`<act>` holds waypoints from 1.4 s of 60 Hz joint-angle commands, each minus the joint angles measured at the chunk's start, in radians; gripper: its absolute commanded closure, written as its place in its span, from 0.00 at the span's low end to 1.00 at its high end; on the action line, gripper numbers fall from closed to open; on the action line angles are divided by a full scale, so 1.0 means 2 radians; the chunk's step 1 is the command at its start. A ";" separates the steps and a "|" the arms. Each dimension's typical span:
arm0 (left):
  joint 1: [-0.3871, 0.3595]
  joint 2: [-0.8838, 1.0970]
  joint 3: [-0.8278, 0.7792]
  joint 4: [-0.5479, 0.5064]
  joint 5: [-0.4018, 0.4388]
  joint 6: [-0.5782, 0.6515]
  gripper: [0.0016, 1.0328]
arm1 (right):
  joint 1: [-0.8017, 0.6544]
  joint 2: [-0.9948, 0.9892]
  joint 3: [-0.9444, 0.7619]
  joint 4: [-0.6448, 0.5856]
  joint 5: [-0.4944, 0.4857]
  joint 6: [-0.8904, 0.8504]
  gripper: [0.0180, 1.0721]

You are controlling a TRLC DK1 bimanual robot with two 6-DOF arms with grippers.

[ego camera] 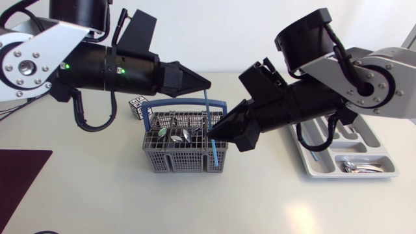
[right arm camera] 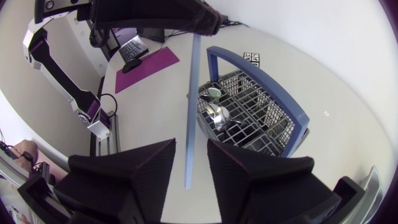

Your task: Transfer all utensils from the basket to the drawer tray.

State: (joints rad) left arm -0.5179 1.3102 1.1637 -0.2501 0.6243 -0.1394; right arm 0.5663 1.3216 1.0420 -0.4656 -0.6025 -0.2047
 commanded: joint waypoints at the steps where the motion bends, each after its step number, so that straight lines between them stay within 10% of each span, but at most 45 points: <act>1: 0.004 0.008 0.019 0.003 0.006 -0.018 0.97 | 0.004 0.012 0.012 0.005 -0.009 0.016 0.86; 14: 0.006 0.009 0.024 0.007 0.009 -0.020 0.91 | 0.009 0.014 0.007 0.010 -0.011 0.018 0.95; 34: 0.050 0.005 0.079 0.019 0.009 -0.016 0.32 | -0.001 -0.019 -0.040 -0.011 -0.009 -0.006 0.95; 59: 0.099 0.001 0.079 -0.031 -0.009 0.094 0.33 | -0.239 -0.088 -0.068 -0.114 -0.014 -0.125 0.95; 84: 0.033 -0.016 -0.017 -0.055 -0.182 0.298 0.33 | -0.443 0.099 0.001 -0.104 0.060 -0.181 0.95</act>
State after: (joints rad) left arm -0.4263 1.3045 1.1812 -0.3550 0.2897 0.3595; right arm -0.3107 1.4475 1.0050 -0.6918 -0.5121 -0.5514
